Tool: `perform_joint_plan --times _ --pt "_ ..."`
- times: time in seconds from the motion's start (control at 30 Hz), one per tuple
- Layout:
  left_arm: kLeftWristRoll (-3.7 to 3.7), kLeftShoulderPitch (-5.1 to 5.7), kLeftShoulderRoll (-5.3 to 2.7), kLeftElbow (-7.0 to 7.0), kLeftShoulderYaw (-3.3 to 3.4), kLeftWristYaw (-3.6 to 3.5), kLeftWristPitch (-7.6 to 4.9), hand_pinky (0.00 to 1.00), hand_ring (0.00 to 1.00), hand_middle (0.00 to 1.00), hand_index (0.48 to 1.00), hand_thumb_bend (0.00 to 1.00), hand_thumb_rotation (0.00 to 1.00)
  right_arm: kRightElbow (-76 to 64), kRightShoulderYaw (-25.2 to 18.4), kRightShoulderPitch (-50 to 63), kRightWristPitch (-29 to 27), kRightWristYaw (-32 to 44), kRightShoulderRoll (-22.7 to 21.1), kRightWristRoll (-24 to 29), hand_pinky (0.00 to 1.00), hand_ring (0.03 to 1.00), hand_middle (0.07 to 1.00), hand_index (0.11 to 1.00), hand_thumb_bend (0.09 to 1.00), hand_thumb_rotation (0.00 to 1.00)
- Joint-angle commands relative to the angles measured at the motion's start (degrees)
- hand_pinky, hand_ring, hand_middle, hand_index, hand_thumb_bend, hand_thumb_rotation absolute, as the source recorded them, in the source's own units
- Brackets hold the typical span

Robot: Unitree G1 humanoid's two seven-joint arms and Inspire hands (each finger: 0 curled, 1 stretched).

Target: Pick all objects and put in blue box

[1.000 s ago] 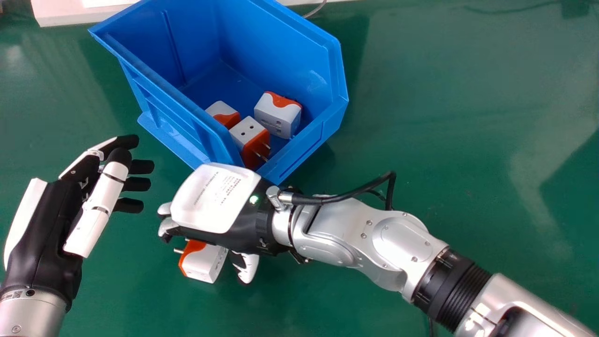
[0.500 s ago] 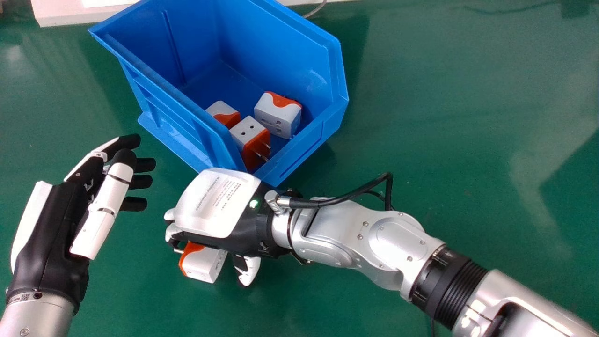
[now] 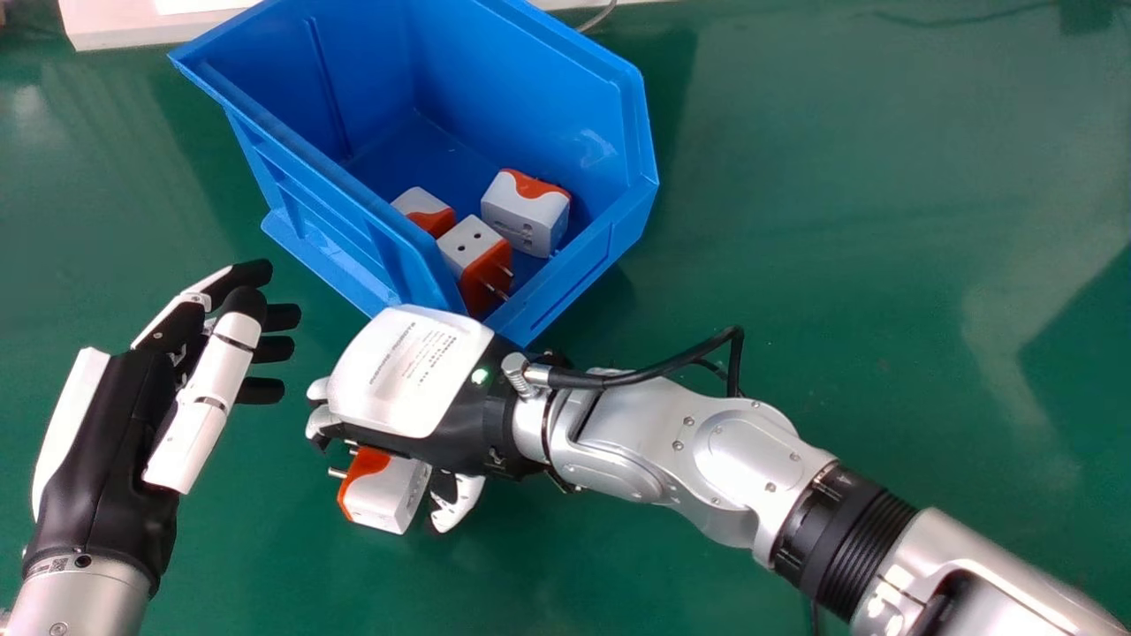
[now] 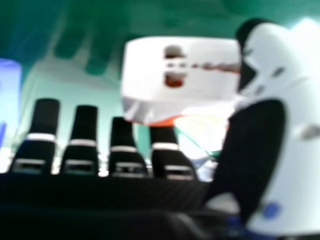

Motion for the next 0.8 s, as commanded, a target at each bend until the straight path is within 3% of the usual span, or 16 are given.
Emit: perform_joint_plan --times 0.0,0.23,0.53,0.77 --pt "0.43 0.03 -0.26 -1.81 -0.02 0.69 0.00 0.68 0.76 0.77 0.839 0.43 0.86 -0.43 -0.18 -1.53 0.33 -1.63 0.68 0.04 0.74 0.829 0.879 0.788 0.392 0.25" --pt "1.06 0.15 -0.67 -2.30 -0.55 0.95 0.36 0.68 0.76 0.77 0.841 0.43 0.87 -0.55 -0.20 -1.24 1.08 -1.07 1.08 0.58 0.74 0.826 0.871 0.786 0.376 0.24" --pt "2.20 0.53 -1.27 -3.65 -1.97 1.80 1.08 0.68 0.76 0.78 0.843 0.43 0.87 -0.61 1.00 -2.02 0.83 -1.80 0.51 -0.82 0.75 0.834 0.870 0.787 0.366 0.25" --pt "3.33 0.67 -2.03 -4.27 -2.82 1.99 1.52 0.68 0.76 0.78 0.845 0.42 0.88 -0.68 2.32 -2.09 0.93 -2.17 0.26 -2.86 0.75 0.836 0.869 0.787 0.367 0.25"
